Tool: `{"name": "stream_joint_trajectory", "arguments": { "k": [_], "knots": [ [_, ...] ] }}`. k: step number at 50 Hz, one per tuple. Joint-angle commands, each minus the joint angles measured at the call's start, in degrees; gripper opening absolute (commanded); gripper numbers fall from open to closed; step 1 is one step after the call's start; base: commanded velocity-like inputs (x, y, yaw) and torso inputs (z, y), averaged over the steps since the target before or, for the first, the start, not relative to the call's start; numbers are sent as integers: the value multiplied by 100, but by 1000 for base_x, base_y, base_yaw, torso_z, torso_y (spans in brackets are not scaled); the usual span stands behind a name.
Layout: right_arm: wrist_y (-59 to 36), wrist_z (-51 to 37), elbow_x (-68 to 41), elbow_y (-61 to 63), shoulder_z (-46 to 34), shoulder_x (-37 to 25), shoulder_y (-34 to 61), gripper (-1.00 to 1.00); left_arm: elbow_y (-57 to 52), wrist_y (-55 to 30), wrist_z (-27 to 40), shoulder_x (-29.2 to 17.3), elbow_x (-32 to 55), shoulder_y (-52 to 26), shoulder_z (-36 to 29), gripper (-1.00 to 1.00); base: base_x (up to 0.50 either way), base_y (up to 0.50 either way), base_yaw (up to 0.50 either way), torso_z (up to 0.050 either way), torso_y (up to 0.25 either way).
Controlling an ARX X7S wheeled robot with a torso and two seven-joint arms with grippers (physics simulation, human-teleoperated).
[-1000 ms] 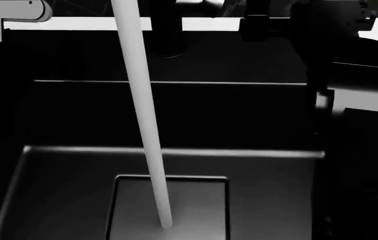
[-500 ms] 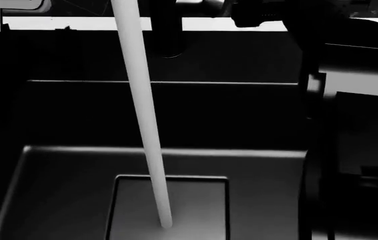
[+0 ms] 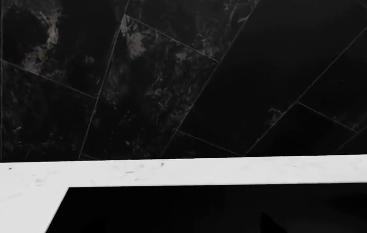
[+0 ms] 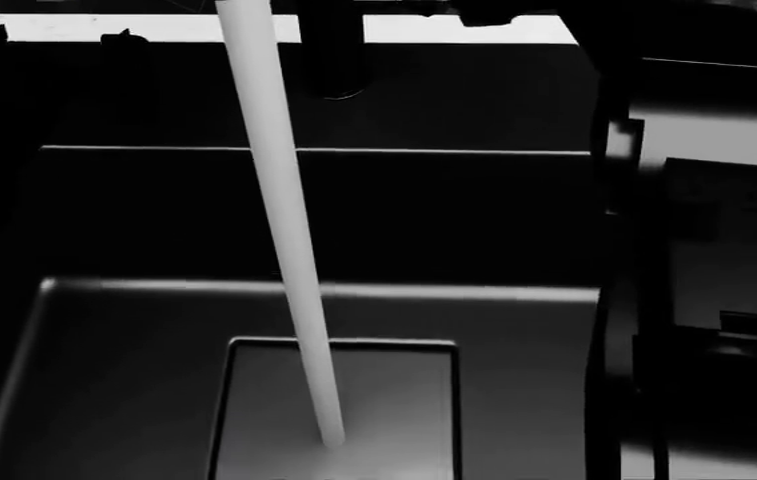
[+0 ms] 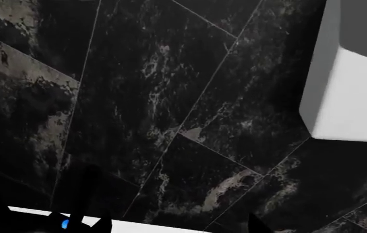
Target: Pick the eggplants and mangos from the sink and place them in one bowl. Place the bell pepper in the other bowl. Then turn off the sink faucet.
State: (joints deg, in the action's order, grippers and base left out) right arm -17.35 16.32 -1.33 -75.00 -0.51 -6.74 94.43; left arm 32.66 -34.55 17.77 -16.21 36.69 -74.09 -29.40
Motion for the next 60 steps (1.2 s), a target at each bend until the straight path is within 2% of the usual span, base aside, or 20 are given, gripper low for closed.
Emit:
{"name": "stream_joint_trajectory", "arguments": {
  "k": [1,16,31,43,53,60],
  "knots": [
    [-26,25,103,2,113,41,12,100,38,114,-139,56,85,17,64,100,0,0,0,13,-146],
    [64,92,83,2,171,53,32,100,-59,73,-111,39,103,-31,56,100,0,0,0,14,-143],
    [9,67,128,2,178,212,238,100,-218,-66,-18,-55,284,24,205,100,0,0,0,0,-1],
    [535,314,132,1,96,440,247,100,-24,66,-111,-91,242,50,200,100,0,0,0,0,0],
    [581,486,76,1,-24,651,310,100,171,238,-229,-107,145,107,131,100,0,0,0,0,0],
    [597,352,-727,1,-783,672,193,100,275,304,-294,-149,123,91,131,100,3,3,6,0,0]
  ]
}}
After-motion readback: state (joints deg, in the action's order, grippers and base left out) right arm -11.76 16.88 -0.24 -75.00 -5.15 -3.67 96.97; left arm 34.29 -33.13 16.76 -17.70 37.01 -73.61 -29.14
